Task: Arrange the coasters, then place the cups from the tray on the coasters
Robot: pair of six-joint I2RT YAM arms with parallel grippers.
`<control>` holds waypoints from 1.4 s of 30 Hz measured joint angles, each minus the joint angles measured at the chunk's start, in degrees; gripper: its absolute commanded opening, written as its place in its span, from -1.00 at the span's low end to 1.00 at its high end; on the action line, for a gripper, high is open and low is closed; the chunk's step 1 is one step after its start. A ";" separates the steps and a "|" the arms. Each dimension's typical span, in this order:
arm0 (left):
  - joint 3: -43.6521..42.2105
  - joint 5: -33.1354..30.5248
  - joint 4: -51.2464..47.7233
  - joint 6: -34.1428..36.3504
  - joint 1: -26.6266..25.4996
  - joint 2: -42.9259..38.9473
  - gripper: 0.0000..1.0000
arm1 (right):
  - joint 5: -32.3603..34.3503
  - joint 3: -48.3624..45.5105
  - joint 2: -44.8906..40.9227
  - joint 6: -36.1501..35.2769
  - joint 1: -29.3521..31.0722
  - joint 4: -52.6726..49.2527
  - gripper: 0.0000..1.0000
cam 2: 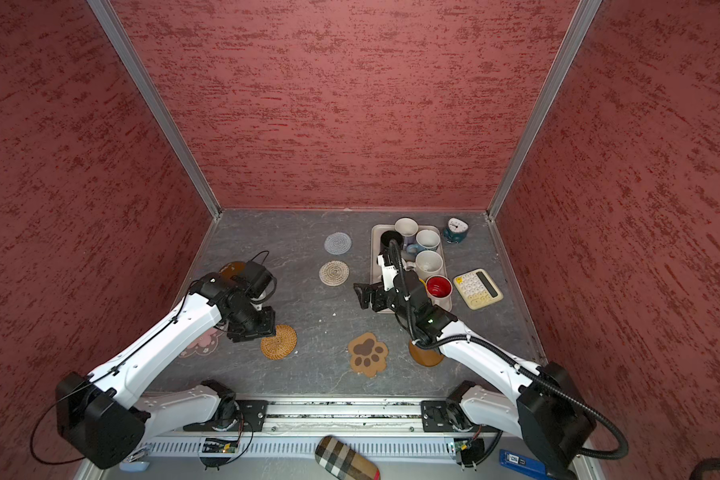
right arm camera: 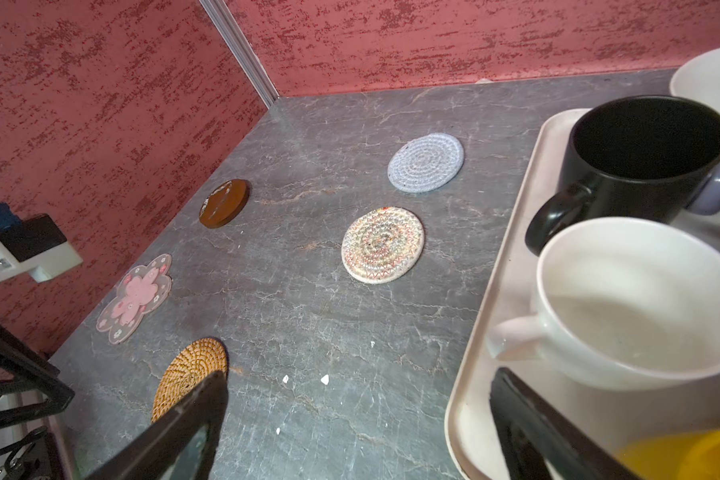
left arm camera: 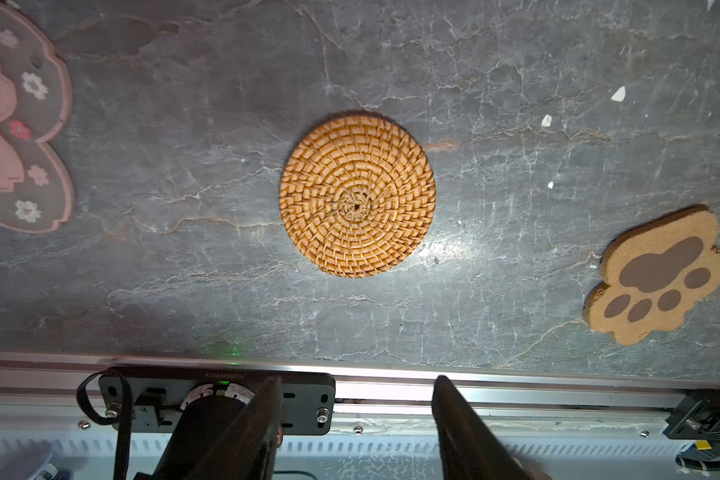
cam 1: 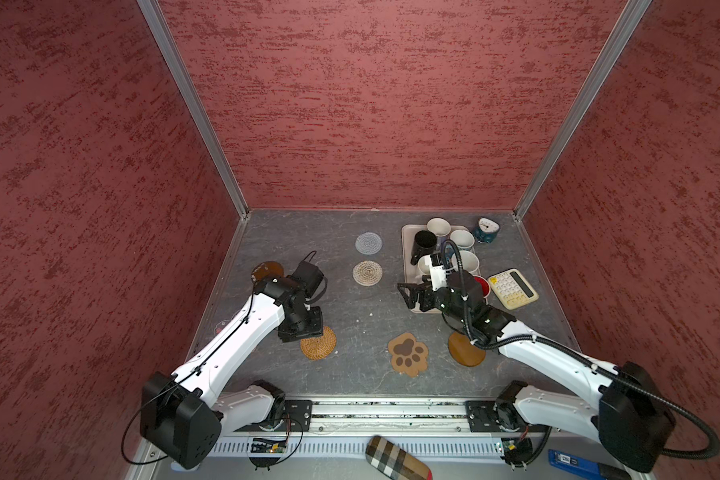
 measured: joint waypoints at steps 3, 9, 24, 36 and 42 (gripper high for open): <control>-1.22 -0.26 1.86 -3.23 -1.99 1.55 0.12 | 0.07 -0.44 0.57 0.39 -0.37 1.90 0.98; -5.60 -0.74 7.61 -8.00 -3.28 3.37 0.12 | 0.07 -2.05 0.24 0.87 -1.18 4.52 0.98; -11.34 -1.81 20.06 -10.38 -2.56 11.26 -0.07 | 0.07 -4.44 -2.16 1.29 -1.38 6.78 0.98; -11.87 -1.60 24.90 -10.29 -1.92 17.29 -0.12 | 0.28 -4.44 -2.19 1.44 -1.40 6.95 0.97; -8.79 -1.42 24.79 -10.27 -2.73 20.57 -0.11 | 0.90 -4.44 -1.92 1.44 -1.40 6.69 0.98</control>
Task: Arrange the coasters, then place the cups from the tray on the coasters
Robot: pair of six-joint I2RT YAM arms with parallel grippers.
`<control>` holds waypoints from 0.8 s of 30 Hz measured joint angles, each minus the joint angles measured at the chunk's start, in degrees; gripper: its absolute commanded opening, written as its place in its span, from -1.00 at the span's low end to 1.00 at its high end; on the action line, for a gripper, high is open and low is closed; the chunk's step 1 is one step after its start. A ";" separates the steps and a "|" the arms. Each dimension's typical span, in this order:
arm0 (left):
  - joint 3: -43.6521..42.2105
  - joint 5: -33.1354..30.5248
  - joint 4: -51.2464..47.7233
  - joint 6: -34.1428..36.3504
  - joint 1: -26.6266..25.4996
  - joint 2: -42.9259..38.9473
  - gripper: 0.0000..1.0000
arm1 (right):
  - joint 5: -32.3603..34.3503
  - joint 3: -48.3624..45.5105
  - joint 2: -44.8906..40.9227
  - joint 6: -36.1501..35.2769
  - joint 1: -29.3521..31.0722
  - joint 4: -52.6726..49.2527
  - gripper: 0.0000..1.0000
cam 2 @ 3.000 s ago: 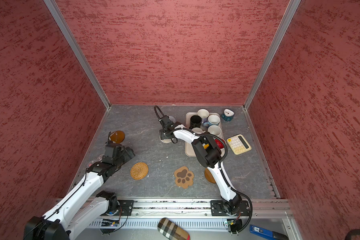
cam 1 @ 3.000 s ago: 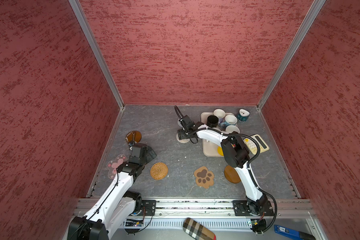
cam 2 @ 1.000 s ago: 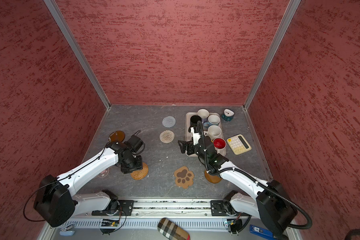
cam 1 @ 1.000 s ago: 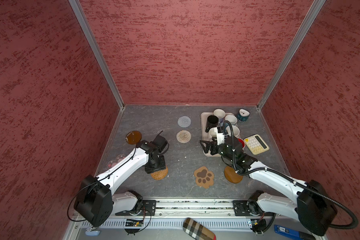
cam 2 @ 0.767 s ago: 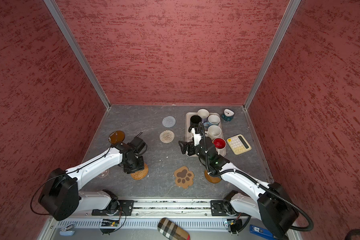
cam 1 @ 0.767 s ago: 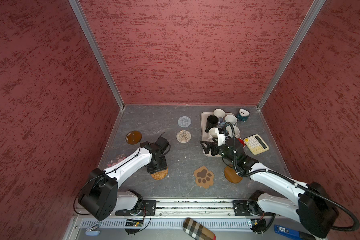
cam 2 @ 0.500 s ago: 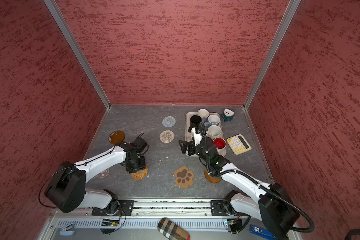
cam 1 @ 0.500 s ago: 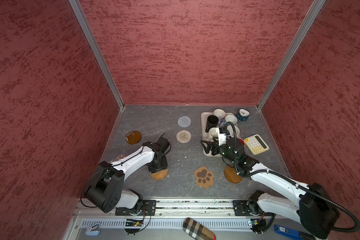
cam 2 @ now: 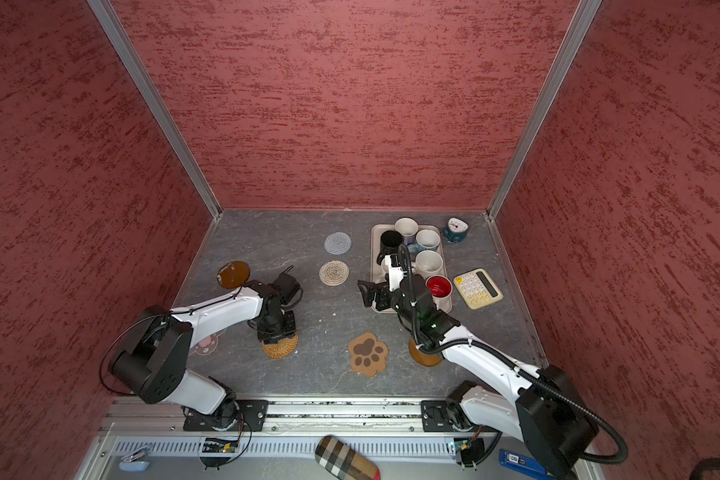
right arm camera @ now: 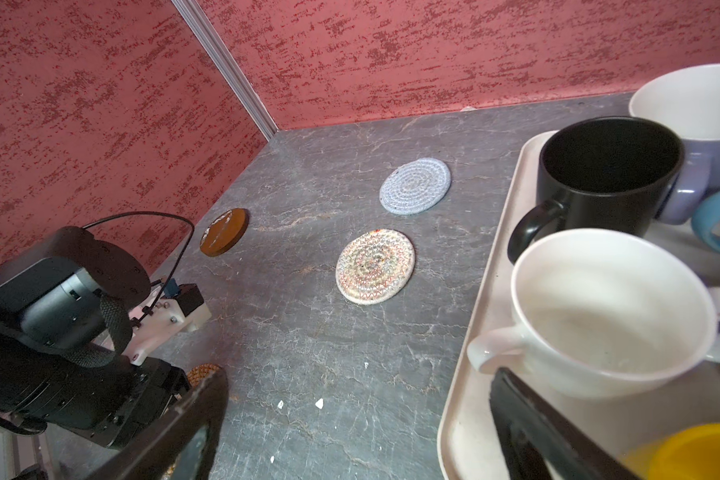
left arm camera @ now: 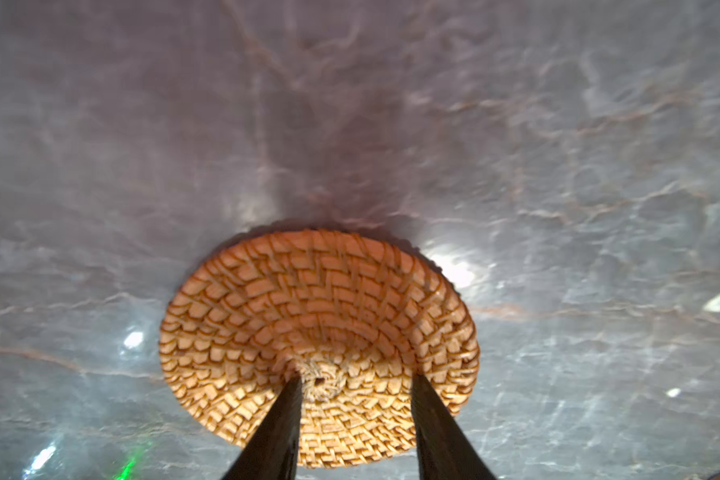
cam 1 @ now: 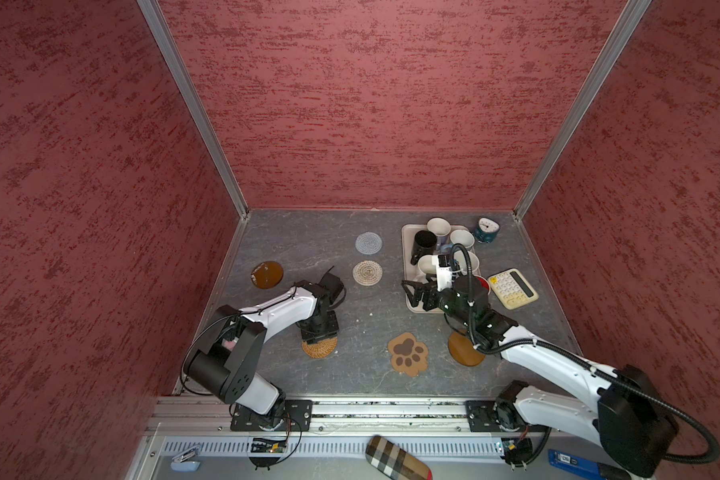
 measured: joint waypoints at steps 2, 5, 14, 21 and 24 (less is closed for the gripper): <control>2.21 0.09 0.11 0.11 -0.81 2.21 -0.12 | 0.26 0.00 -0.02 0.00 0.00 -0.02 0.98; 5.92 0.37 0.50 0.17 -2.05 5.75 -0.12 | 0.72 0.00 -0.11 0.00 -0.04 -0.11 0.97; 17.44 1.64 -0.26 0.50 -4.04 15.15 -0.12 | 1.36 0.00 -0.63 0.00 -0.33 -0.15 0.97; 26.29 1.64 -0.13 1.77 -4.35 21.46 -0.12 | 1.36 0.00 -0.79 0.02 -0.37 -0.17 0.98; 29.29 1.64 0.20 2.32 -4.24 23.54 -0.12 | 1.36 0.00 -0.81 0.02 -0.39 -0.24 0.97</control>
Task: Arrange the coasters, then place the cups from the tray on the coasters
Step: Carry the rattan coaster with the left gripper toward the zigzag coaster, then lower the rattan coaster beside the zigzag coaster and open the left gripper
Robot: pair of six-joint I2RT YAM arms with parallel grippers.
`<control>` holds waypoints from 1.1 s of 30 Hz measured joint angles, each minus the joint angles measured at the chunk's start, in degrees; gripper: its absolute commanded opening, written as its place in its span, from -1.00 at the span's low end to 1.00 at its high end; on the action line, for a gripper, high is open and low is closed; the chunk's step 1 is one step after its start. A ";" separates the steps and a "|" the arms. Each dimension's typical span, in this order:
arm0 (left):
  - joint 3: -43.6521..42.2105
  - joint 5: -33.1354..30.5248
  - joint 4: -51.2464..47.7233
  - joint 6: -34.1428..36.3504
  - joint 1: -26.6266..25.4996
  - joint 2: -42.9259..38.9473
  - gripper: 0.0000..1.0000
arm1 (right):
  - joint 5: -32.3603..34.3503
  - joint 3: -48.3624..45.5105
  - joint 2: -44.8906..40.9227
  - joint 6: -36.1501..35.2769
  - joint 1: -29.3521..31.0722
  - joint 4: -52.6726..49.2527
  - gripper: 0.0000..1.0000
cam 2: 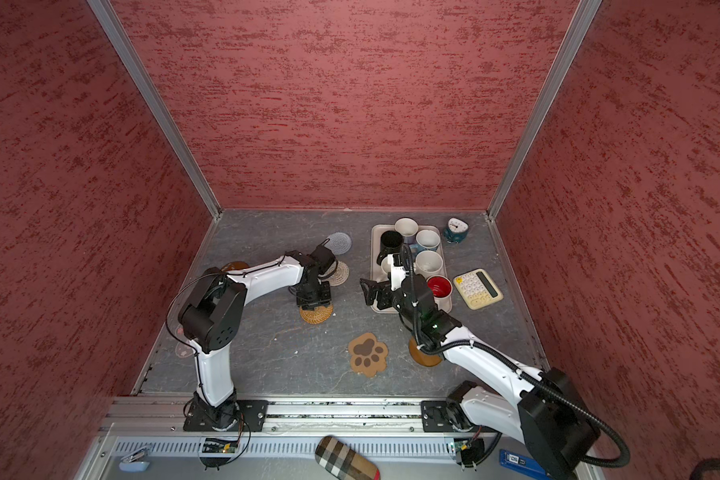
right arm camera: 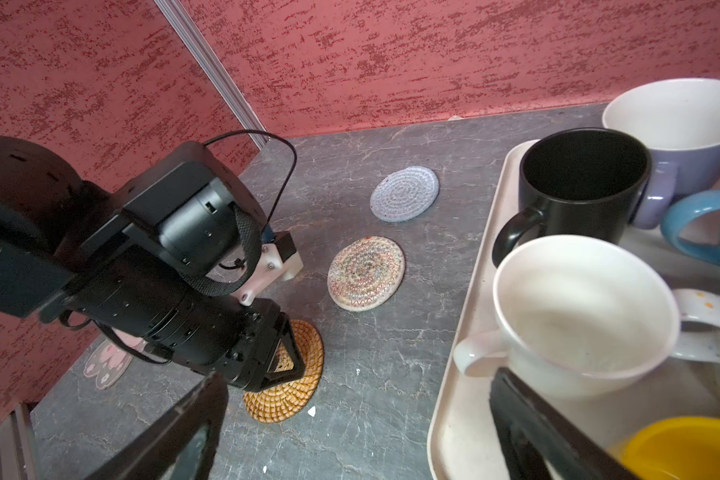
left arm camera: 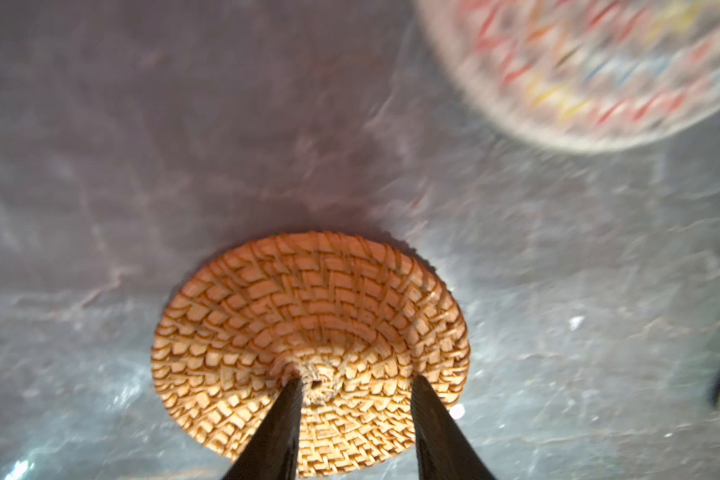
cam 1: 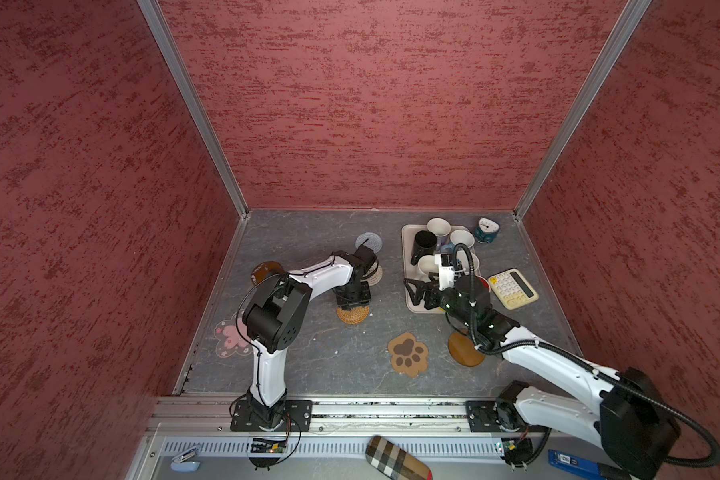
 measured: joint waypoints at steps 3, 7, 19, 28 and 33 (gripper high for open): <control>2.34 0.11 0.15 0.50 0.28 1.55 -0.12 | 0.00 0.00 0.02 -0.02 -0.07 -0.04 0.97; 3.93 0.74 0.44 0.92 0.50 2.71 -0.12 | 0.00 0.00 0.02 0.00 -0.28 -0.09 0.97; 6.93 1.68 0.63 1.33 0.22 4.70 -0.12 | -0.02 0.00 0.02 0.02 -0.35 -0.11 0.97; 7.26 1.66 0.26 1.29 0.11 4.98 -0.12 | 0.00 0.00 0.02 0.02 -0.42 -0.17 0.97; 5.88 0.35 1.53 1.05 -0.72 4.20 -0.12 | -0.02 0.00 0.02 0.02 -0.59 -0.33 0.97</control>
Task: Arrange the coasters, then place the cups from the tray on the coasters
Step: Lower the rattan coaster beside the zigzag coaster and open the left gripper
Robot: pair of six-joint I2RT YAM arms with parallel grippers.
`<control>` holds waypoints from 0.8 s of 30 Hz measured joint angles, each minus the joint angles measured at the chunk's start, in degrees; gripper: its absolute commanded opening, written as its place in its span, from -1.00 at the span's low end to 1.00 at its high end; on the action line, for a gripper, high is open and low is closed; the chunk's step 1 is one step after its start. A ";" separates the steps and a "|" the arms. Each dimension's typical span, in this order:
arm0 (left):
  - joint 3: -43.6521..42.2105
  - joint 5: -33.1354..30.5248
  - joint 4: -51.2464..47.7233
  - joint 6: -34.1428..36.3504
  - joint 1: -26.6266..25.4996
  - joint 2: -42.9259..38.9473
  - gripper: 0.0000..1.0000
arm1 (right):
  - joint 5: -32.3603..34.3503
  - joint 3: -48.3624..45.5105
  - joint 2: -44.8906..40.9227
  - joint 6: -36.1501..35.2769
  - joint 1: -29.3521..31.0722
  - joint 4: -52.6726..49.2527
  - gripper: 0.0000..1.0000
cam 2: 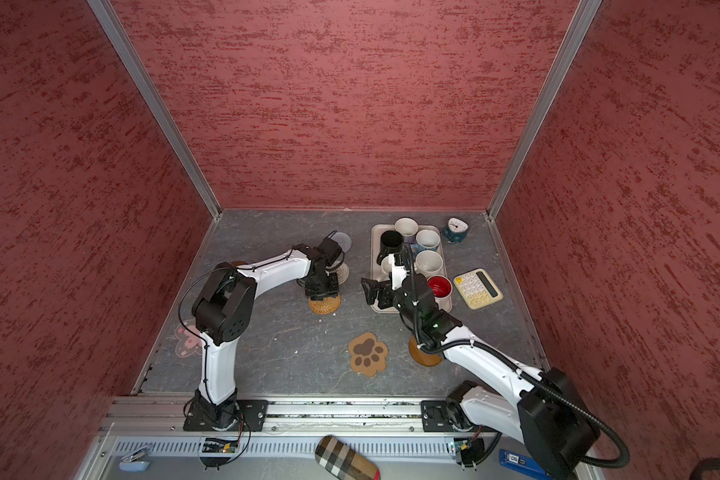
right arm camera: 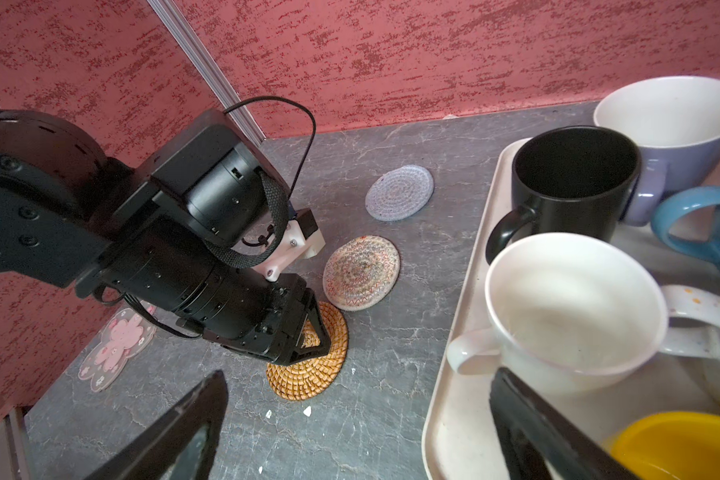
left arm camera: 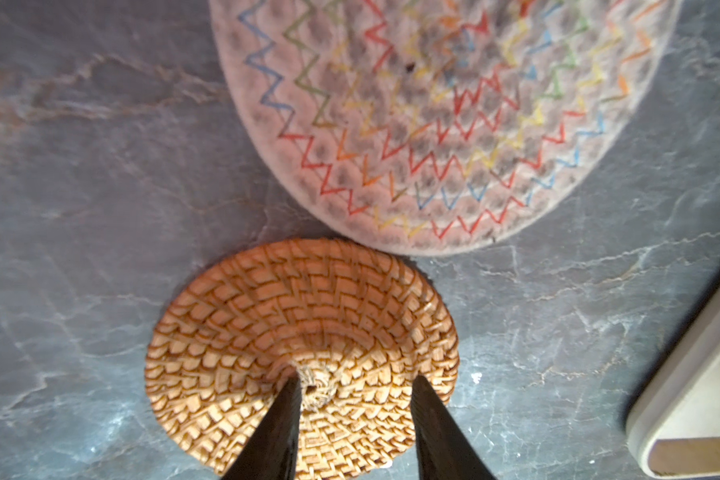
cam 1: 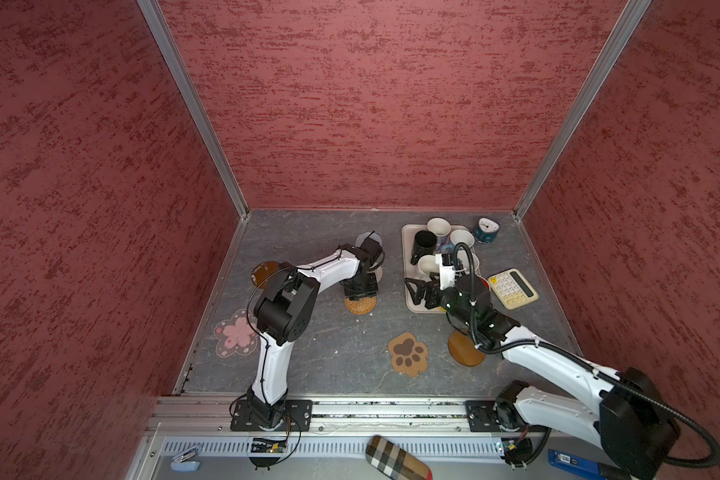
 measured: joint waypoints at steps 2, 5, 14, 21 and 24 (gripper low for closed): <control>-1.01 -0.76 1.01 -0.26 -0.39 -0.59 -0.12 | 0.02 0.00 0.00 0.00 -0.02 -0.02 0.98; -2.67 -1.81 2.75 -0.57 -0.96 -1.53 -0.12 | 0.00 0.00 0.00 0.00 -0.04 0.00 0.98; -3.30 -3.89 3.50 -1.31 -1.97 -1.90 -0.12 | -0.07 0.00 0.00 0.37 -0.04 -0.02 0.97; -4.09 -3.52 4.35 -1.95 -2.60 -2.54 -0.12 | -0.07 0.00 0.00 0.42 -0.04 -0.02 0.98; -4.96 -2.14 5.25 -2.56 -4.15 -3.13 -0.11 | -0.07 0.00 0.00 0.42 -0.04 -0.02 0.97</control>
